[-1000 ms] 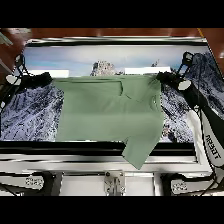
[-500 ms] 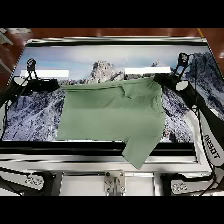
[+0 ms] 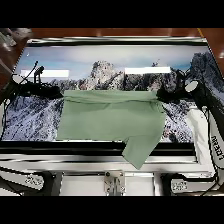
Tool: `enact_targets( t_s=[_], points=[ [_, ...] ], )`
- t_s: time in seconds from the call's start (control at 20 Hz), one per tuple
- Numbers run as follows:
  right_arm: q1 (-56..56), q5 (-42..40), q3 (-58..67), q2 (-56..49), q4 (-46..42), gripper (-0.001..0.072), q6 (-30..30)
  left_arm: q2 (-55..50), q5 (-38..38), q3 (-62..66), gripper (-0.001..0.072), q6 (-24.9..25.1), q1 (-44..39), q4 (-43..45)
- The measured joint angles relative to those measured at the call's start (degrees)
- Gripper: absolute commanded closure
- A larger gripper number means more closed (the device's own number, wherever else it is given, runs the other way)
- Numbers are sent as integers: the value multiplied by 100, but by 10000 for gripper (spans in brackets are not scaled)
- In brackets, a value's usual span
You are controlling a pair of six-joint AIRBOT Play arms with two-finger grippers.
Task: Fold the shirts.
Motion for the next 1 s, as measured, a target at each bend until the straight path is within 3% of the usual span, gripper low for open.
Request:
enact_targets(
  t_s=[0.3, 0.35, 0.4, 0.45, 0.5, 0.55, 0.6, 0.65, 0.7, 0.95, 1.0],
  points=[
    [-4, 120, 2, -278, -785, 661, 599, -282, -256, 0, 661, -396, -2, 317],
    [-2, 118, 0, -345, -826, 651, 662, -330, -284, 0, 618, -446, -20, 328],
    [2, 118, 0, -393, -868, 637, 693, -369, -330, 0, 514, -487, -39, 337],
    [4, 105, 0, -417, -894, 637, 726, -400, -391, 0, 290, -511, -55, 337],
    [4, 96, 0, -417, -916, 637, 758, -424, -448, 4, 164, -535, -57, 345],
    [2, 87, 0, -385, -942, 635, 767, -444, -557, 15, 166, -557, -42, 350],
    [0, 79, 0, -293, -949, 508, 769, -452, -721, 42, 167, -560, -11, 369],
    [0, 83, 0, -177, -960, 124, 767, -457, -907, 72, 167, -570, 35, 378],
    [0, 116, 0, -24, -994, 16, 739, -452, -1134, 116, 167, -586, 103, 409],
    [-7, 769, 0, 975, -1508, 14, 603, -164, -2369, 238, 164, -649, 656, 492],
    [-4, 1141, -2, 1108, -1742, 14, 575, -76, -2546, 205, 88, -656, 772, 520]
  ],
)
